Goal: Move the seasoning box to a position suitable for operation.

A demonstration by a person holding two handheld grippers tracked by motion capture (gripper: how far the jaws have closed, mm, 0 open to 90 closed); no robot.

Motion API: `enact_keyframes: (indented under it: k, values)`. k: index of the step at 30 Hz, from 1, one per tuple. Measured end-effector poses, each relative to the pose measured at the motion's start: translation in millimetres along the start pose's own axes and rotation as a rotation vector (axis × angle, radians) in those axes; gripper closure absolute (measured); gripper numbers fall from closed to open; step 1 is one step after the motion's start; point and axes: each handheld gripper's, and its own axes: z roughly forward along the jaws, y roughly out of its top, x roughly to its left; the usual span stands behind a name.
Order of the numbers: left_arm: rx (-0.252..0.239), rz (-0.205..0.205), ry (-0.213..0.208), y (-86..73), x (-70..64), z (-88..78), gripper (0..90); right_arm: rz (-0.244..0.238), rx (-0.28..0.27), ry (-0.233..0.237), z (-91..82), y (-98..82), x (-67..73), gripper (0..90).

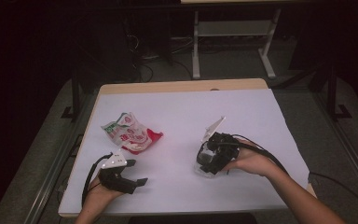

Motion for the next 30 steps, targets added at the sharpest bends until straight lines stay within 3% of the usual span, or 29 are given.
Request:
enact_keyframes:
  k: [15,30]
  values:
    - [-0.003,-0.012,0.002,-0.5,-0.6,-0.5,13.4,-0.083,0.053,0.004,17.9,0.2,17.2,15.0]
    - [-0.002,-0.006,-0.001,-0.7,-1.7,0.6,13.4,-0.084,0.044,0.021,15.2,0.9,15.3,12.0]
